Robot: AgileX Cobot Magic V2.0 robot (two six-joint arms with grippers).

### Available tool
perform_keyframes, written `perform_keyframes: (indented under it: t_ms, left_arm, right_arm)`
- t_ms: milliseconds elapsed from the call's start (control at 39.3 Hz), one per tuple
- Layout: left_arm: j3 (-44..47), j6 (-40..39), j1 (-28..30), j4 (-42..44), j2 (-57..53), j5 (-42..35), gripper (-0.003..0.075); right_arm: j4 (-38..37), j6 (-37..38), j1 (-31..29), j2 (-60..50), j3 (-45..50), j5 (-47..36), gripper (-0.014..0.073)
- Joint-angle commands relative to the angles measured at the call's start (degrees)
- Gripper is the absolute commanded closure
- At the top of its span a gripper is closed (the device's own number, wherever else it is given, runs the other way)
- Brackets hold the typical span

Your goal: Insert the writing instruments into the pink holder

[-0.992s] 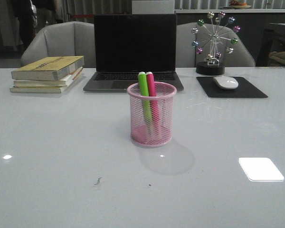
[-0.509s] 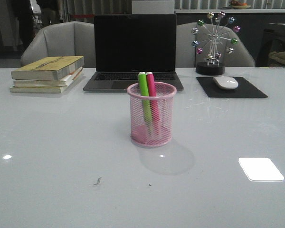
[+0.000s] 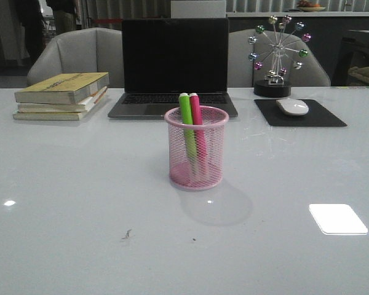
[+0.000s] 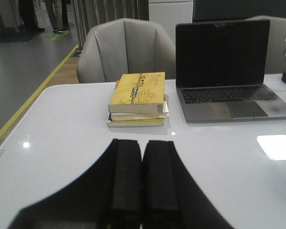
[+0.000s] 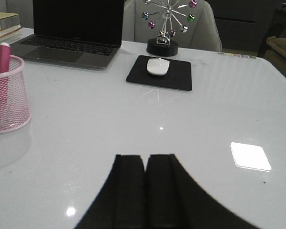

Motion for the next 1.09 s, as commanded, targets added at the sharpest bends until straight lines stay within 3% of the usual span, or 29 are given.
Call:
perform_keyframes:
  t_ms: [0,610,966,1068]
  left_arm:
    - [-0.61,-5.2,-0.27,3.22,-2.32,-5.44,0.0628]
    - [16.44,-5.2,-0.27,4.77,-26.48,-7.79,0.0628]
    - [25.37,-5.2,-0.27,4.85,-26.45,-12.97,0.0628]
    - [25.24,-5.2,-0.27,3.22,-26.45,-11.23,0.0628]
  right_arm:
    - [0.0,-0.43,0.16,-1.1,0.07,-5.52,0.0564]
    - [0.0,-0.43,0.16,-1.1,0.07,-5.47,0.0564]
    - [0.0,-0.43,0.16,-1.1,0.07,-5.4,0.0564]
    - [0.0,-0.43,0.16,-1.1,0.07,-5.4,0.0564]
